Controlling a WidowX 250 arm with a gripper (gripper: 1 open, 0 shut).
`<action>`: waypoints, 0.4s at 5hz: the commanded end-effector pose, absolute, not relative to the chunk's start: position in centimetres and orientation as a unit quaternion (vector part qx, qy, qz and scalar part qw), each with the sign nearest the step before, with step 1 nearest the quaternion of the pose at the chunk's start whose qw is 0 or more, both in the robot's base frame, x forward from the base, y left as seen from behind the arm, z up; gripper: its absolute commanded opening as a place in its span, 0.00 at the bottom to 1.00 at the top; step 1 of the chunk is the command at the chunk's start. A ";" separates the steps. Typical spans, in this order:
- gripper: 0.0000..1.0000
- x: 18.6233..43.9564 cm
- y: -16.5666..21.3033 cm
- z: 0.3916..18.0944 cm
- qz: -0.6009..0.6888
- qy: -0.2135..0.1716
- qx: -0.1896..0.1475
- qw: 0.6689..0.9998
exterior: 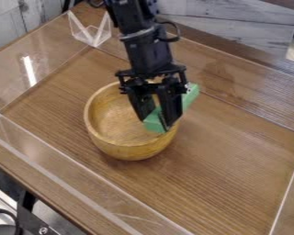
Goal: Put the green block in the brown bowl
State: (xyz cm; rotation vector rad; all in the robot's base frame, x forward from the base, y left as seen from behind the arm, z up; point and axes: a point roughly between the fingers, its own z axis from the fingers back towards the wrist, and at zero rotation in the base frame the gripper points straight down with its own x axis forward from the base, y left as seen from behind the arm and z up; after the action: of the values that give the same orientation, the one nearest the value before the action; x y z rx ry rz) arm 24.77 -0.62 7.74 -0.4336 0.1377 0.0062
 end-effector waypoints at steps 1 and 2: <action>0.00 25.9 -0.6 8.8 -0.009 0.047 -0.208 0.977; 0.00 25.9 -0.6 8.8 -0.011 0.049 -0.209 0.977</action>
State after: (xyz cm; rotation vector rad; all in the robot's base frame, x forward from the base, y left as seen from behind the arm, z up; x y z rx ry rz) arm 25.00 -0.75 7.75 -0.4348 0.1449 -0.0058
